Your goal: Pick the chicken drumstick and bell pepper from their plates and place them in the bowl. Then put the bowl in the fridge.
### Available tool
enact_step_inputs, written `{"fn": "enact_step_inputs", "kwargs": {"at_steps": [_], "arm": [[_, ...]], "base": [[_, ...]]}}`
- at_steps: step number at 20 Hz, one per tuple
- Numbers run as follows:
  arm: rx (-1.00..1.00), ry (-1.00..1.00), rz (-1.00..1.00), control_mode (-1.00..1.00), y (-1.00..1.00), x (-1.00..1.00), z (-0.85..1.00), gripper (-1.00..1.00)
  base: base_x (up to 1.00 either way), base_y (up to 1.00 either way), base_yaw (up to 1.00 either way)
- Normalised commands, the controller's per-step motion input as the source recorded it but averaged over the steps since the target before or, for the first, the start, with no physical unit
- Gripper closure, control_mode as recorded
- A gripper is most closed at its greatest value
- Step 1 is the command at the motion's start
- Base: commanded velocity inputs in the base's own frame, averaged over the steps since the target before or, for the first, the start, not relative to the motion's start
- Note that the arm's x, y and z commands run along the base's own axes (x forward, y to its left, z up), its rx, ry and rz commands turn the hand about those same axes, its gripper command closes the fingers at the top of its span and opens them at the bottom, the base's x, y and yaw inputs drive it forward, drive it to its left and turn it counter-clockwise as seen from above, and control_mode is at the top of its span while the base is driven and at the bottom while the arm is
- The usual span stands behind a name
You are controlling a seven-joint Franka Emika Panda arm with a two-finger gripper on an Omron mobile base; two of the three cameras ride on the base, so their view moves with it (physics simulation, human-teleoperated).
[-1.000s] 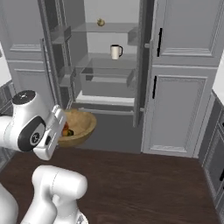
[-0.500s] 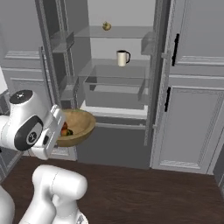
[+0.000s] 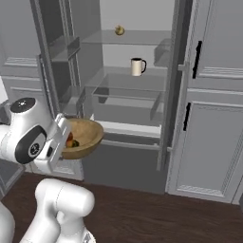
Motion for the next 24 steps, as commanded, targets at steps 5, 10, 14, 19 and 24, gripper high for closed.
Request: {"fn": "enact_step_inputs", "kwargs": {"at_steps": [5,10,14,19,24], "arm": [[0.0,0.0,0.0,1.0,0.0,0.0,0.0,1.0],[0.0,0.0,0.0,1.0,0.0,0.0,0.0,1.0],[0.0,0.0,0.0,1.0,0.0,0.0,0.0,1.0],[0.0,0.0,0.0,1.0,0.0,0.0,0.0,1.0],[0.0,0.0,0.0,1.0,0.0,0.0,0.0,1.0]], "base": [[0.46,-0.32,0.01],[0.61,-0.03,0.0],[0.72,-0.03,-0.04],[0.65,-0.14,-0.07],[0.5,-0.13,-0.04]]}}
